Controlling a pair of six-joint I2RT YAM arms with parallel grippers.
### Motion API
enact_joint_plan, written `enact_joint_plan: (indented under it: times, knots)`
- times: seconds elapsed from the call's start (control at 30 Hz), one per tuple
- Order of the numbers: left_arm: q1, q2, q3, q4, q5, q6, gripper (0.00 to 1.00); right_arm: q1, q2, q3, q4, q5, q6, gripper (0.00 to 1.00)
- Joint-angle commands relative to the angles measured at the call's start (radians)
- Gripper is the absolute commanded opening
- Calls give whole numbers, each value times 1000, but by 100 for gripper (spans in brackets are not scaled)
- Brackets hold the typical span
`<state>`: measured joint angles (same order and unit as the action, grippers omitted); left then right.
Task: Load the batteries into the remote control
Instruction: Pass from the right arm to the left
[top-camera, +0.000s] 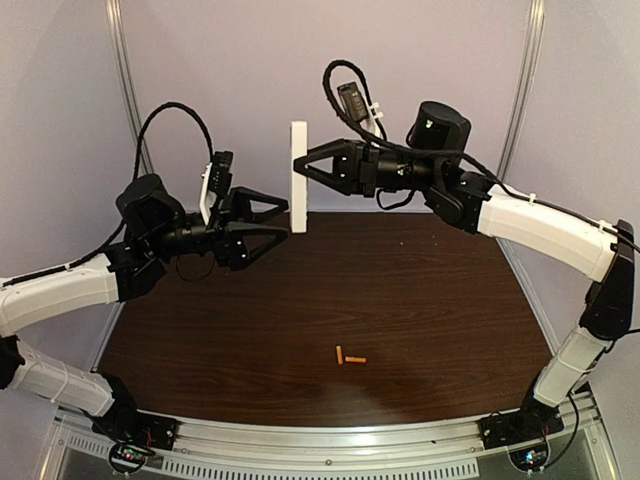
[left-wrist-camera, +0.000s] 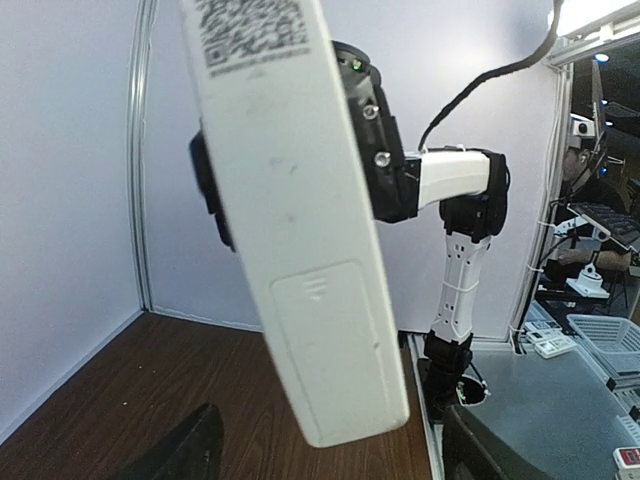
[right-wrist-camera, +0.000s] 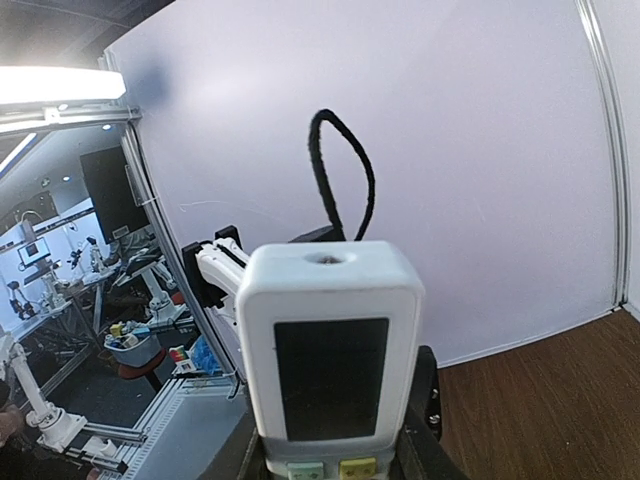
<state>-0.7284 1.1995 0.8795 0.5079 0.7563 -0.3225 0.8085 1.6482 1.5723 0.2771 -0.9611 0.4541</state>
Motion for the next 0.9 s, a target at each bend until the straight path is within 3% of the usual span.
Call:
enact_joint_plan:
  times: [0.0,0.5,0.63,0.87]
  knots:
    - [-5,46,55,44,-19,-51,75,8,-49,-18,110,-28,41,16]
    - [-91,118,145,11,-37,-17,69,13,-85,-41,27,54,-50,17]
    - [-92,132,167,13,-51,-26,61,17,-93,-54,23,67,-63,17]
    - [-92,140,172,16,-75,-26,34,17,-120,-67,-16,91,-96,18]
